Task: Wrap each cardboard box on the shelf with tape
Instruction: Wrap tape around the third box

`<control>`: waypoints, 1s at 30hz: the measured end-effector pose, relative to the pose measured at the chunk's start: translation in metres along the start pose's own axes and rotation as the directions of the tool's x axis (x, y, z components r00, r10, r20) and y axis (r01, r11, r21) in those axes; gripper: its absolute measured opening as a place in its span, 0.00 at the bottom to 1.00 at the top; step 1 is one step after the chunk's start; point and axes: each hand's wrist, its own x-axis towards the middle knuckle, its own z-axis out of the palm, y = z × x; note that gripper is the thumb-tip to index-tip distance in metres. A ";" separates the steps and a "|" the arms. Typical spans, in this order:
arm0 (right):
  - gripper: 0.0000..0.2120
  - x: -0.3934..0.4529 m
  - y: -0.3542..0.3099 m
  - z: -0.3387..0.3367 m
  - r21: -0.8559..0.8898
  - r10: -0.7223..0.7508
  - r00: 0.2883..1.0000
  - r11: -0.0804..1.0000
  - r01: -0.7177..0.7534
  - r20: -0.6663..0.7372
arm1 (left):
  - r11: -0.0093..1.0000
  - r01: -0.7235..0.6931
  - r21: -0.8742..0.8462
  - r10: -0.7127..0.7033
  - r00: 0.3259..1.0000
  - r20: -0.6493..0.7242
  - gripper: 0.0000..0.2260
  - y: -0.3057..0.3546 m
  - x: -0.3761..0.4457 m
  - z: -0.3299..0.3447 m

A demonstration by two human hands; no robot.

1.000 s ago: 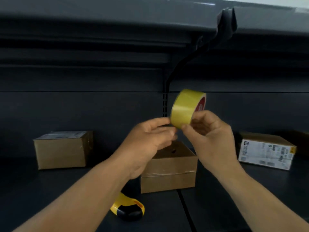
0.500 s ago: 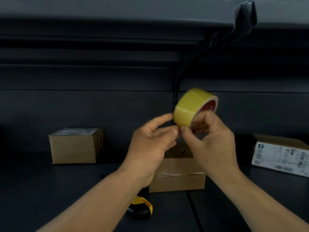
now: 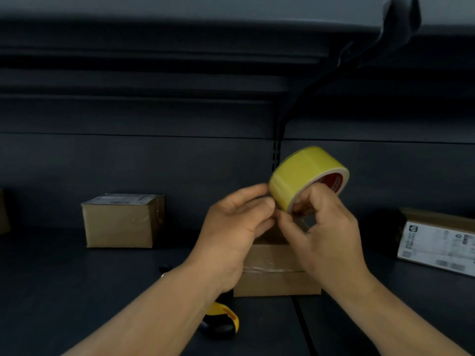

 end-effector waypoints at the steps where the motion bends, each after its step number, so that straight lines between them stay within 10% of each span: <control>1: 0.14 -0.001 0.001 0.001 -0.016 -0.011 1.000 1.000 0.011 -0.002 | 1.000 0.004 -0.013 -0.004 1.000 -0.002 0.12 0.000 -0.001 -0.001; 16: 0.06 0.004 0.010 -0.010 0.062 -0.152 0.988 0.986 0.154 -0.042 | 0.995 0.092 -0.048 -0.099 0.984 -0.150 0.06 0.014 0.019 -0.002; 20: 0.18 0.017 0.014 -0.020 0.192 0.282 0.949 0.948 -0.253 -0.138 | 0.995 0.099 0.017 -0.094 0.978 -0.187 0.07 0.019 0.028 0.002; 23: 0.17 0.027 0.014 -0.021 0.400 0.637 0.734 0.625 -0.670 0.234 | 0.992 0.116 0.055 -0.107 0.984 -0.146 0.09 0.017 0.031 0.009; 25: 0.14 0.029 0.013 -0.021 0.577 0.618 0.597 0.269 -0.772 0.511 | 0.989 0.124 0.077 -0.113 0.985 -0.133 0.10 0.015 0.033 0.012; 30: 0.20 0.028 0.014 -0.018 0.705 0.484 0.568 -0.159 -0.691 0.666 | 0.983 0.167 0.079 -0.164 0.986 -0.039 0.08 0.017 0.034 0.014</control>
